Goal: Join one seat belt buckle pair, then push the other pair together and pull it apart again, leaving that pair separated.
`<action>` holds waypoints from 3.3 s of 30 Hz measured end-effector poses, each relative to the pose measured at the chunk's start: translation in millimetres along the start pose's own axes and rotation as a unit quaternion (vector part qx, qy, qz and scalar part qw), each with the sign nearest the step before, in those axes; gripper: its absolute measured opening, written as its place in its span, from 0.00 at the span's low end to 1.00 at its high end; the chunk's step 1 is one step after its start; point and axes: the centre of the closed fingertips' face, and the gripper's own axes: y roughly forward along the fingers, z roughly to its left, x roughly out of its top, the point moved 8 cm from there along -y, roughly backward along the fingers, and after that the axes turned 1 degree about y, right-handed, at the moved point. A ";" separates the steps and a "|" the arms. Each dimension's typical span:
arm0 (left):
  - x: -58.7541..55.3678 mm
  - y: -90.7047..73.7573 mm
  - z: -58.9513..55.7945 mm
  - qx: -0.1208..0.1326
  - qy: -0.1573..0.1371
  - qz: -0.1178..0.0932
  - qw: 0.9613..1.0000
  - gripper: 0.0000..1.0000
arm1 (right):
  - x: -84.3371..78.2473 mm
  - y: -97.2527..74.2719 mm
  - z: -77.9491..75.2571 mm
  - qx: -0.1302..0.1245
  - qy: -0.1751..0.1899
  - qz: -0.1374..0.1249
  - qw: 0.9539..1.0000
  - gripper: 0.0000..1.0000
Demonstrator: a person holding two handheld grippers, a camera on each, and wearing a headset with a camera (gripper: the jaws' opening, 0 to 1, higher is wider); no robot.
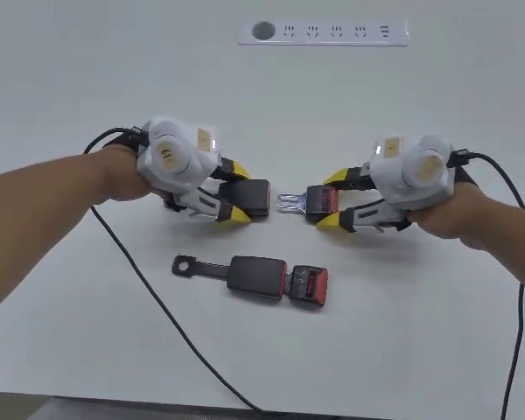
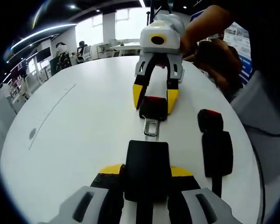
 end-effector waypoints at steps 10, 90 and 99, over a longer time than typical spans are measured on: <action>-0.3 -0.2 -0.3 0.002 -0.004 -0.001 1.000 0.37 | -17.6 -17.9 -9.1 -0.009 0.007 -0.002 1.000 0.36; 6.6 -120.1 -103.9 0.327 -0.214 -0.125 0.912 1.00 | -6.6 -81.2 83.7 -0.244 0.114 -0.097 0.958 0.95; -18.7 -128.1 -135.8 0.322 -0.228 -0.128 0.910 1.00 | -20.4 -81.2 121.9 -0.243 0.124 -0.088 0.958 0.96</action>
